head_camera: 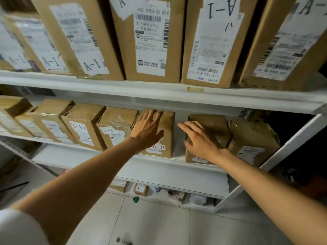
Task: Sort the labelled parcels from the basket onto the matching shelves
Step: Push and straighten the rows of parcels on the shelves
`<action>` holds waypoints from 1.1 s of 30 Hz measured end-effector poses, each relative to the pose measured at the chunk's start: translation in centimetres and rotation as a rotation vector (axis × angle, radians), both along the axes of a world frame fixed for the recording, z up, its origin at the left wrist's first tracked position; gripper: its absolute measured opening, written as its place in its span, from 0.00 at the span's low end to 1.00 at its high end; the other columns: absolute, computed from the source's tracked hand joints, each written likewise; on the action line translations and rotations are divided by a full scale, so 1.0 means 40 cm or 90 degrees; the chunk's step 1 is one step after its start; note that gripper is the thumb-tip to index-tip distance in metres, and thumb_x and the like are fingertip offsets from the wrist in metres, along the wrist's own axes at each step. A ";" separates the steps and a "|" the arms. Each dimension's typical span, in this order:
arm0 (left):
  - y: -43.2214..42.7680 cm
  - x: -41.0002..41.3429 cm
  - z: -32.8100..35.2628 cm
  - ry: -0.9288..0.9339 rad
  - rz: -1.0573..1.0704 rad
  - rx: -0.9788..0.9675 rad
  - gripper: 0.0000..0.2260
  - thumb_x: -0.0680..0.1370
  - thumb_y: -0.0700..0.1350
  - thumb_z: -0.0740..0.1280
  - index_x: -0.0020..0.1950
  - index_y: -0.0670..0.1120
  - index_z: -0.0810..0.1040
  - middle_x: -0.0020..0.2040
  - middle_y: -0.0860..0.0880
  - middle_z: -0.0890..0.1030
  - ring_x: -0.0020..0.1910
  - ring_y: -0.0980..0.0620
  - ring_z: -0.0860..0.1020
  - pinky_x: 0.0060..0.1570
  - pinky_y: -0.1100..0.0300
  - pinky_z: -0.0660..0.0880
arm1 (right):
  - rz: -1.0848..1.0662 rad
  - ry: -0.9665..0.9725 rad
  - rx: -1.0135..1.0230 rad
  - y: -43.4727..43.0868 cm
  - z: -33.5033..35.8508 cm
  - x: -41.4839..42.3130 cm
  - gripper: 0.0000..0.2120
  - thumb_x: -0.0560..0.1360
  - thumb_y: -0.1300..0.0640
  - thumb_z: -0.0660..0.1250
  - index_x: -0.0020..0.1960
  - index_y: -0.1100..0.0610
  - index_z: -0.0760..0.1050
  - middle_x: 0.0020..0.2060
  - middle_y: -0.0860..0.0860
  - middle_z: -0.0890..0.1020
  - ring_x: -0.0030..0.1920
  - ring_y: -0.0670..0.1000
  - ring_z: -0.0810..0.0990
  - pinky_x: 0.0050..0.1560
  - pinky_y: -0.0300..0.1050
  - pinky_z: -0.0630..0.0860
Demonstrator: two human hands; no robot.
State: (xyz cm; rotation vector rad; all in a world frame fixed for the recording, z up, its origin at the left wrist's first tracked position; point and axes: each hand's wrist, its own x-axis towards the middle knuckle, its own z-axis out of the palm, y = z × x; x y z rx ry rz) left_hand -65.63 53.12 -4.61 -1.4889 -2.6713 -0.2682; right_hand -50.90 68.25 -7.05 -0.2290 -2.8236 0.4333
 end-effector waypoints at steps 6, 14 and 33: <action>-0.187 -0.171 -0.021 -0.020 0.068 -0.027 0.30 0.79 0.58 0.60 0.76 0.45 0.57 0.72 0.40 0.63 0.68 0.42 0.66 0.66 0.49 0.67 | -0.021 -0.087 0.014 -0.156 -0.007 -0.194 0.34 0.76 0.62 0.65 0.78 0.55 0.54 0.74 0.53 0.61 0.72 0.54 0.59 0.73 0.49 0.59; -0.271 -0.344 -0.083 -0.009 0.024 -0.079 0.30 0.79 0.53 0.64 0.77 0.51 0.56 0.77 0.45 0.58 0.75 0.43 0.57 0.72 0.44 0.60 | -0.108 -0.223 0.057 -0.243 -0.028 -0.329 0.42 0.77 0.70 0.59 0.78 0.49 0.37 0.78 0.52 0.39 0.76 0.61 0.36 0.71 0.66 0.35; -0.238 -0.318 -0.066 -0.044 -0.014 0.017 0.22 0.79 0.43 0.66 0.73 0.49 0.68 0.71 0.46 0.71 0.71 0.41 0.61 0.61 0.32 0.65 | -0.102 -0.295 0.143 -0.227 0.008 -0.289 0.47 0.73 0.78 0.56 0.78 0.46 0.38 0.78 0.51 0.43 0.77 0.60 0.43 0.71 0.65 0.60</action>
